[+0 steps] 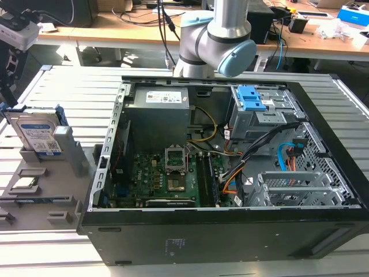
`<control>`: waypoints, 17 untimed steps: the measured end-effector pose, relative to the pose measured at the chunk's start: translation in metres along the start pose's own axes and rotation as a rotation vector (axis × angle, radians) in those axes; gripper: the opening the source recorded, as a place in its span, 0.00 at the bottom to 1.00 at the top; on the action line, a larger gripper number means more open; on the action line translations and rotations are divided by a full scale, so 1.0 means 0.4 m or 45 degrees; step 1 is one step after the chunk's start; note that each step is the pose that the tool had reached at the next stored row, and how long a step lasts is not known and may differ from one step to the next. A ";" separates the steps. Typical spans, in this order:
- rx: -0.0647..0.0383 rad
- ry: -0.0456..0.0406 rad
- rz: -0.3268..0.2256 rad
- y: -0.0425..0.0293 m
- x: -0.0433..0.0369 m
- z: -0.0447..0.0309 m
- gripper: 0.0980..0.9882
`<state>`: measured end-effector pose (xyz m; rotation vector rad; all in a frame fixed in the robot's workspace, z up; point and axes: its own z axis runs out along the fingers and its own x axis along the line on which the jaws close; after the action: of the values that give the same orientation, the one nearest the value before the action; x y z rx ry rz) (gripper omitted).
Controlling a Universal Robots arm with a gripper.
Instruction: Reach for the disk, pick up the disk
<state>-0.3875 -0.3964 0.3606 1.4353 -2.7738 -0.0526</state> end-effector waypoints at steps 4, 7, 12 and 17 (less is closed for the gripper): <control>0.000 0.002 -0.041 0.000 0.000 0.000 0.01; 0.000 0.003 -0.074 0.000 0.000 0.000 0.01; 0.000 0.005 -0.137 0.000 0.000 0.000 0.01; 0.000 0.008 -0.216 0.000 0.000 0.000 0.01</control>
<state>-0.3875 -0.3964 0.3606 1.6644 -2.6395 -0.0500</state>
